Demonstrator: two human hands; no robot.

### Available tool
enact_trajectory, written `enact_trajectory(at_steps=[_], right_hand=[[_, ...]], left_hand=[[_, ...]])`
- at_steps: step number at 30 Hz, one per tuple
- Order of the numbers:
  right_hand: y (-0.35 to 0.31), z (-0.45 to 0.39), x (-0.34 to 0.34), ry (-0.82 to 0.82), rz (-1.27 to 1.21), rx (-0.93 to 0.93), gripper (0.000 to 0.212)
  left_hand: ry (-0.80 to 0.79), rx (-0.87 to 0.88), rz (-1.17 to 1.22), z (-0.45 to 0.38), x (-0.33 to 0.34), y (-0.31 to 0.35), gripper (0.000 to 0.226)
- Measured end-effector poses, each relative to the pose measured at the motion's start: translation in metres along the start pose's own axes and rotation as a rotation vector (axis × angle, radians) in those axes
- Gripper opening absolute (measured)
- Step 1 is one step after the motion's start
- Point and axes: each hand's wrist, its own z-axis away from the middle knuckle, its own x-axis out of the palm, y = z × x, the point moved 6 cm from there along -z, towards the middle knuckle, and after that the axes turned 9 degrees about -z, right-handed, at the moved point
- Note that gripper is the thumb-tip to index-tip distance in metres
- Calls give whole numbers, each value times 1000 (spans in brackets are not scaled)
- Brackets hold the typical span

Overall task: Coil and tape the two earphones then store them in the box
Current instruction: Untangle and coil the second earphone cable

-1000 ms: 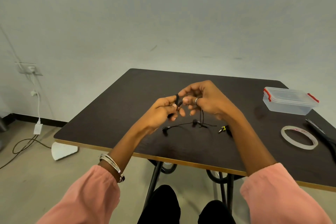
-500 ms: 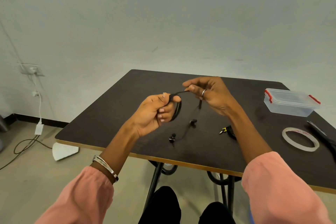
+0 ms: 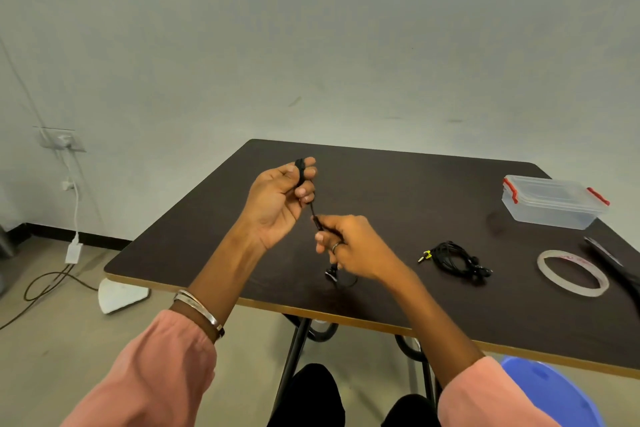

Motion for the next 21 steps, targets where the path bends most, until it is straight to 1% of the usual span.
enact_trajectory(at_steps=[4, 6, 8, 10, 12, 16, 19, 21], right_hand=[[-9, 7, 10, -108, 172, 14, 18], [-17, 10, 8, -115, 249, -10, 20], [-24, 11, 1, -80, 297, -28, 21], [-30, 13, -10, -27, 305, -34, 21], [-38, 15, -23, 25, 280, -43, 22], [-49, 17, -48, 127, 151, -51, 17], [-50, 15, -66, 195, -17, -33, 15], [-52, 11, -73, 173, -120, -35, 15]], left_hand=[[154, -5, -120, -1, -9, -4, 21], [183, 3, -223, -1, -10, -6, 17], [182, 17, -361, 0, -8, -9, 20], [157, 26, -459, 3, -6, -11, 24], [130, 28, -509, 4, -4, -13, 27], [48, 4, -591, 3, -1, -18, 23], [-91, -30, -673, 9, 6, -22, 28], [-212, -58, -615, 17, 12, -26, 32]])
